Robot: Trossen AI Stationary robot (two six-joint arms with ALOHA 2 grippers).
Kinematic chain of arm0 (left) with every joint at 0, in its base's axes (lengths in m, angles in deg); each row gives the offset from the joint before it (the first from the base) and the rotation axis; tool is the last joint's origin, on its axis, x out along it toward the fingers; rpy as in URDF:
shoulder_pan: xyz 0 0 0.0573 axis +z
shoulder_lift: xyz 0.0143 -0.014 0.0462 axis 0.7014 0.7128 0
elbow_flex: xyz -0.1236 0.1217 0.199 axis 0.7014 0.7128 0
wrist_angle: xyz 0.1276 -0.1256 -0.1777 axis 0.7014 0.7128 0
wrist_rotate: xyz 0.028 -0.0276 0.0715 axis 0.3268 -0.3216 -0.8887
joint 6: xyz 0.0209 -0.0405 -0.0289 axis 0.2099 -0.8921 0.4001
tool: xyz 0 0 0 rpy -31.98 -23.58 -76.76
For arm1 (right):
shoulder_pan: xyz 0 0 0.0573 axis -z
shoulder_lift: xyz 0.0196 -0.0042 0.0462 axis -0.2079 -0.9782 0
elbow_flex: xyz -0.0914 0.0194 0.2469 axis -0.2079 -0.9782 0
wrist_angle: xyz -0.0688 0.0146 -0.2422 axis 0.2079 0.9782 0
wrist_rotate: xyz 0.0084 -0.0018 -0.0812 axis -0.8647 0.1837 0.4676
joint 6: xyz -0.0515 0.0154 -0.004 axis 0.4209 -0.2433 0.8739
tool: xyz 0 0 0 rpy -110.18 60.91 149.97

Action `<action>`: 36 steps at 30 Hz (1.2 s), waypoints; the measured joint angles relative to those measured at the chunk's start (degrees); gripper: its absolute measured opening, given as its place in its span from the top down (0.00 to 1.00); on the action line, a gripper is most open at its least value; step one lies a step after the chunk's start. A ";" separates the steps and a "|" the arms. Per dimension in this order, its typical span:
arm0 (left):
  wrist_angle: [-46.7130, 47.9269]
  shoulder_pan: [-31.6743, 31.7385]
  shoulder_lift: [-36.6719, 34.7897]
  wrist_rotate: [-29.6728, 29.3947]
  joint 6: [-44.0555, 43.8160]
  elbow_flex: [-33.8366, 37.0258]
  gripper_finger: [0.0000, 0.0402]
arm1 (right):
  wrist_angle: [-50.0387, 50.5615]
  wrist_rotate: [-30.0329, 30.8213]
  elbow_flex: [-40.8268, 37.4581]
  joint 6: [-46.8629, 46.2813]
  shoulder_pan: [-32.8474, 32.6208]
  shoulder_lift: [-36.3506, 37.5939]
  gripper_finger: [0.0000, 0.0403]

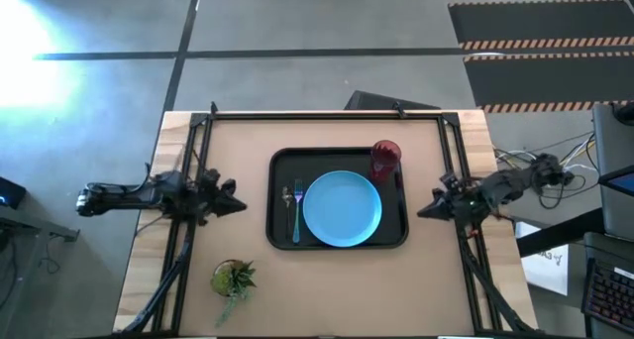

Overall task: Pick and place plate/cup/fork/spoon on tray
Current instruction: Return to Home Position

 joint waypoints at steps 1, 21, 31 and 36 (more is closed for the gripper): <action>4.09 0.00 0.38 -1.41 -0.21 0.00 1.00 | 0.01 0.03 -0.82 -0.77 0.00 0.00 0.98; 4.47 -0.02 11.04 -21.51 28.21 -1.44 1.00 | -2.49 12.07 -3.24 3.76 0.02 -0.56 0.98; 3.95 -0.02 11.28 -21.46 27.92 -1.59 1.00 | -0.02 6.67 0.35 5.38 0.00 -2.18 0.98; 0.08 -0.04 10.18 -19.58 29.72 -2.26 1.00 | -13.43 -5.76 -0.30 26.20 0.00 -2.64 0.98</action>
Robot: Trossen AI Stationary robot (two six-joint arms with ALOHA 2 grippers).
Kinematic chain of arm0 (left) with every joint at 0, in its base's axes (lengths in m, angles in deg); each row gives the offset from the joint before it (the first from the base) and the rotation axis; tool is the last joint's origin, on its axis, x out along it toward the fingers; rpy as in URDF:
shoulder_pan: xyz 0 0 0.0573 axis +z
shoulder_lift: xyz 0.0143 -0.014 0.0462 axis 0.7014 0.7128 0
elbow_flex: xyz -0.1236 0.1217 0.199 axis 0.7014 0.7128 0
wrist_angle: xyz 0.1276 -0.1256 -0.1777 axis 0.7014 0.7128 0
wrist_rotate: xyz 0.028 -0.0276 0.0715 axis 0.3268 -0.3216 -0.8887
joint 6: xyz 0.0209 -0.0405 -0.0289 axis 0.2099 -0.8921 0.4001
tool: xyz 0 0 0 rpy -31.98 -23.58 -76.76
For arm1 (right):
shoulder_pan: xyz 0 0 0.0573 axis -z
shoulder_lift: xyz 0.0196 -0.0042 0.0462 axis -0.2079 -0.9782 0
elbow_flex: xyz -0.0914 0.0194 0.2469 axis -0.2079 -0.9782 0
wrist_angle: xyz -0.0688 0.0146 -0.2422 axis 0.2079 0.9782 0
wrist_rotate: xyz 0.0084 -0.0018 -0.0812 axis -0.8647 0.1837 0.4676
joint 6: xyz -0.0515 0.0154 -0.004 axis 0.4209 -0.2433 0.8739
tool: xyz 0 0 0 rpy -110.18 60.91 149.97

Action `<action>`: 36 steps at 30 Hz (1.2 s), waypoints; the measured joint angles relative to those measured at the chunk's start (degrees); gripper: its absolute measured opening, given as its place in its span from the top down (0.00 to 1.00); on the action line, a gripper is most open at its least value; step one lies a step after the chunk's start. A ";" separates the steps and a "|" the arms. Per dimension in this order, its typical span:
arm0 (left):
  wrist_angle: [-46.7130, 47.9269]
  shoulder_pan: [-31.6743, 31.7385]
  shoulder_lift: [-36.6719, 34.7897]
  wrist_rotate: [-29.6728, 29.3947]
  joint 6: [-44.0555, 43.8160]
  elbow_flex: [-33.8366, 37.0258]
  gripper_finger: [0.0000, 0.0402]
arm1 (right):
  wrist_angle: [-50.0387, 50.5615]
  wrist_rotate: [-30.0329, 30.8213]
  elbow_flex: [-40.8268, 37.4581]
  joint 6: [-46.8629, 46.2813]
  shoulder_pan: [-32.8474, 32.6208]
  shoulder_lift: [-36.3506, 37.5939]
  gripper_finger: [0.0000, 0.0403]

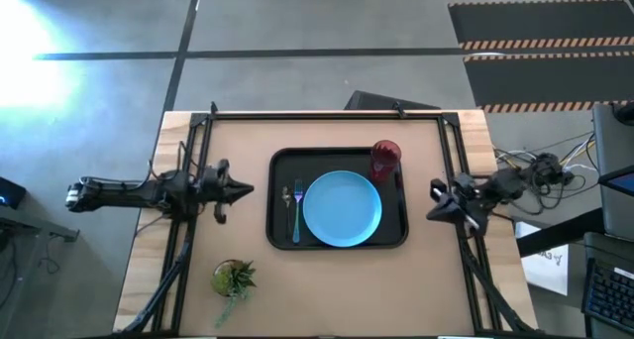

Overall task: Pick and place plate/cup/fork/spoon on tray
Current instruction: Return to Home Position

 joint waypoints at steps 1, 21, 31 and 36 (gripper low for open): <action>-0.79 -0.01 -0.16 0.95 2.10 -0.07 1.00 | -2.57 -1.92 -0.38 2.34 0.00 0.00 0.98; -4.76 -0.05 -1.34 13.07 18.46 0.04 1.00 | -24.02 -11.80 -14.00 8.66 0.00 -0.06 0.98; -4.65 -0.03 -1.16 13.04 18.47 0.43 1.00 | -9.52 -2.52 -13.50 13.35 0.02 -1.31 0.98; -4.72 -0.01 -1.24 13.02 18.30 0.43 1.00 | -8.90 -2.41 -13.32 18.72 0.00 -4.89 0.98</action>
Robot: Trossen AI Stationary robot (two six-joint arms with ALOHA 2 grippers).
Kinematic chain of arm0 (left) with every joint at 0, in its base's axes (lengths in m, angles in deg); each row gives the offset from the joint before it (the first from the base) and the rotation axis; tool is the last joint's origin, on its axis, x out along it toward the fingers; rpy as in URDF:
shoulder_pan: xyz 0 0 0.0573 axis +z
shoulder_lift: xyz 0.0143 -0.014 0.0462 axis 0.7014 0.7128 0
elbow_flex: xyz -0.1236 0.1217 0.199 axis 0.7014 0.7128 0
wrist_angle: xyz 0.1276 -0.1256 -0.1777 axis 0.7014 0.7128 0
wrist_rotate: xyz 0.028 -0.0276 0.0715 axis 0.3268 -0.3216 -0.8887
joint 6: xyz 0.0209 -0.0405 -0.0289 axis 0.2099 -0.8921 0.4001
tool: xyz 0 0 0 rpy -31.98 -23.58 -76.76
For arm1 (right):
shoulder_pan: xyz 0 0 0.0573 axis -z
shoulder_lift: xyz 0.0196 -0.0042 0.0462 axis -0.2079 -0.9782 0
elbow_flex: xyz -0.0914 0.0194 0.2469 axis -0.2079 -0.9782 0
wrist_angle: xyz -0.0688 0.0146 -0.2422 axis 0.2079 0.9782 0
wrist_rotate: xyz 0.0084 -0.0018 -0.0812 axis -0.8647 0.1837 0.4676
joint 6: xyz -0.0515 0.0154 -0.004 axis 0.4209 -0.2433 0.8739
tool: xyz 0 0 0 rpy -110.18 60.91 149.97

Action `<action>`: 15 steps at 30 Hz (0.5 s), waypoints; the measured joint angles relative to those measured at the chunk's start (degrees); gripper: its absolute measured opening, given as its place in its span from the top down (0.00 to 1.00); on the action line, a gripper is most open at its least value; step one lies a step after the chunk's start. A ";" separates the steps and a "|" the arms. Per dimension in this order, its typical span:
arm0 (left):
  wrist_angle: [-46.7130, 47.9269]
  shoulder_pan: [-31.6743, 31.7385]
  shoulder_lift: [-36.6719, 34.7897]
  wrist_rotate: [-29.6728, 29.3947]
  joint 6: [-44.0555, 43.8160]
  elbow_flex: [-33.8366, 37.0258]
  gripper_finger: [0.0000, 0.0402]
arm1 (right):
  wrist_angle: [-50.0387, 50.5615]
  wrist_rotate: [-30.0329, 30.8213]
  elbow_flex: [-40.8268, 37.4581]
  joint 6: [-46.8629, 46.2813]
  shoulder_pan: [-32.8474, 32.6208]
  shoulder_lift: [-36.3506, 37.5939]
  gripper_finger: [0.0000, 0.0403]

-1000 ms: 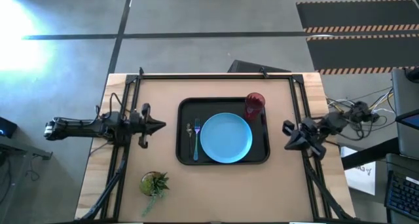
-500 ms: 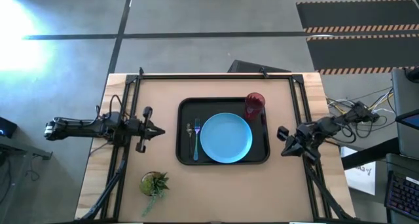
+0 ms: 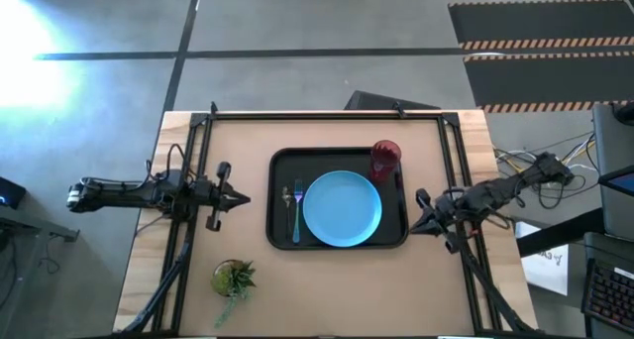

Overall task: Pick and place plate/cup/fork/spoon on tray
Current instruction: Return to Home Position

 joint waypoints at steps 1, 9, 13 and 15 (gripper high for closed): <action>0.00 0.00 -0.02 0.00 -0.04 0.00 1.00 | 0.00 -0.02 0.00 -0.02 0.00 -0.67 0.98; -0.02 0.00 -0.11 0.00 -0.13 0.00 1.00 | -0.46 -0.54 -0.01 4.36 0.00 -4.98 0.98; -0.07 0.00 -0.11 -0.08 -0.11 0.00 1.00 | -4.61 1.94 -0.17 16.66 0.00 -5.25 0.98; -0.06 0.00 -0.10 -0.09 -0.10 0.00 1.00 | -4.01 3.72 -0.17 19.57 0.02 -4.70 0.98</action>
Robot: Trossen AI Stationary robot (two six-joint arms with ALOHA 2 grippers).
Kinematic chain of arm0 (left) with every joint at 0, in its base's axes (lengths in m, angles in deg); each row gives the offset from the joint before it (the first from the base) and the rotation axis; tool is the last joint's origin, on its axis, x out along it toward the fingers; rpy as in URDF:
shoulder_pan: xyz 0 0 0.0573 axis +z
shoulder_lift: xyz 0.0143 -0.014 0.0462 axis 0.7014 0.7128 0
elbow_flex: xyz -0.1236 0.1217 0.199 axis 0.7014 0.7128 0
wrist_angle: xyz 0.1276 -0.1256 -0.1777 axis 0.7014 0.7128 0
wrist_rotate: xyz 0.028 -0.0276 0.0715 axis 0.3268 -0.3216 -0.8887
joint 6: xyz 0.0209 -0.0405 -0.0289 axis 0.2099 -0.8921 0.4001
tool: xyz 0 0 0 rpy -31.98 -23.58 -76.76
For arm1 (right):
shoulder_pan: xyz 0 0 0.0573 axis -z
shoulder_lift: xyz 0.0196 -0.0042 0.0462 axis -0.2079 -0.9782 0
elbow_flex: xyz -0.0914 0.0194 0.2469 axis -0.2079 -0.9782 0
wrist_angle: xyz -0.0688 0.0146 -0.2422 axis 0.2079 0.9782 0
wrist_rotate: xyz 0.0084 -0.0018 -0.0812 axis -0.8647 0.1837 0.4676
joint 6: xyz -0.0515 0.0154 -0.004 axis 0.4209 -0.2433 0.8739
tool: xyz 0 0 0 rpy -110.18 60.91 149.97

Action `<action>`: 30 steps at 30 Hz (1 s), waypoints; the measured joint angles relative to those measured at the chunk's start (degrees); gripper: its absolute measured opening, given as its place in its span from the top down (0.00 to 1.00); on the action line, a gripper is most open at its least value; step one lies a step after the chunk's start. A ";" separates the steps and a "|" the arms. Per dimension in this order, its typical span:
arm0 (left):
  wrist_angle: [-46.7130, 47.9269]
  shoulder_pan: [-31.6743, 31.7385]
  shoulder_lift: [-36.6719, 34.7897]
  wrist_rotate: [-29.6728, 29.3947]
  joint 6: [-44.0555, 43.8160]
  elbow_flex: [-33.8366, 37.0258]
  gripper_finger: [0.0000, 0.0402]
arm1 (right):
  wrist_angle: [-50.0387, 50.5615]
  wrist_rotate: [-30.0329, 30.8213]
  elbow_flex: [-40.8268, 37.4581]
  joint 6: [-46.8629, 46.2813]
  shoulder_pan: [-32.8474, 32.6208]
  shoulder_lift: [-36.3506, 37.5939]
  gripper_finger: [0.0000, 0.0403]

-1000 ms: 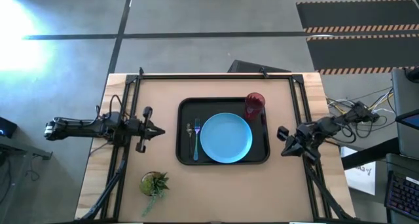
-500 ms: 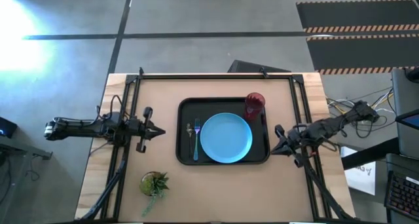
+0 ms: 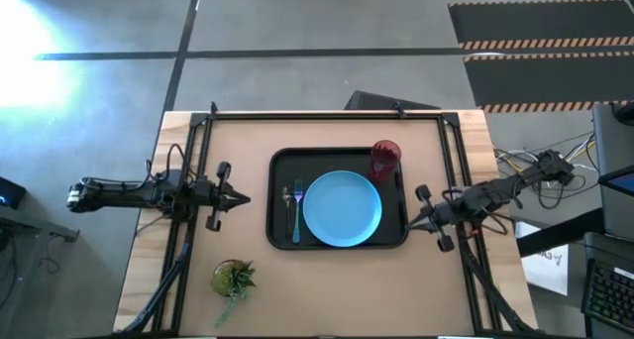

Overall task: Pick and place plate/cup/fork/spoon on tray
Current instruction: Return to Home Position

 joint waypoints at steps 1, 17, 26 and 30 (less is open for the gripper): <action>0.02 0.00 -0.01 0.00 0.09 0.01 1.00 | 0.75 0.59 0.00 0.58 0.00 0.16 0.98; 0.13 0.00 0.10 0.02 0.54 0.04 1.00 | 2.13 12.43 0.26 22.10 0.13 5.64 0.98; 0.10 0.00 0.10 0.04 0.52 0.04 1.00 | 2.24 12.40 0.26 25.93 2.04 10.67 0.98; 0.08 -0.03 0.10 0.04 0.50 0.04 1.00 | 1.85 12.39 0.24 23.82 3.60 12.19 0.98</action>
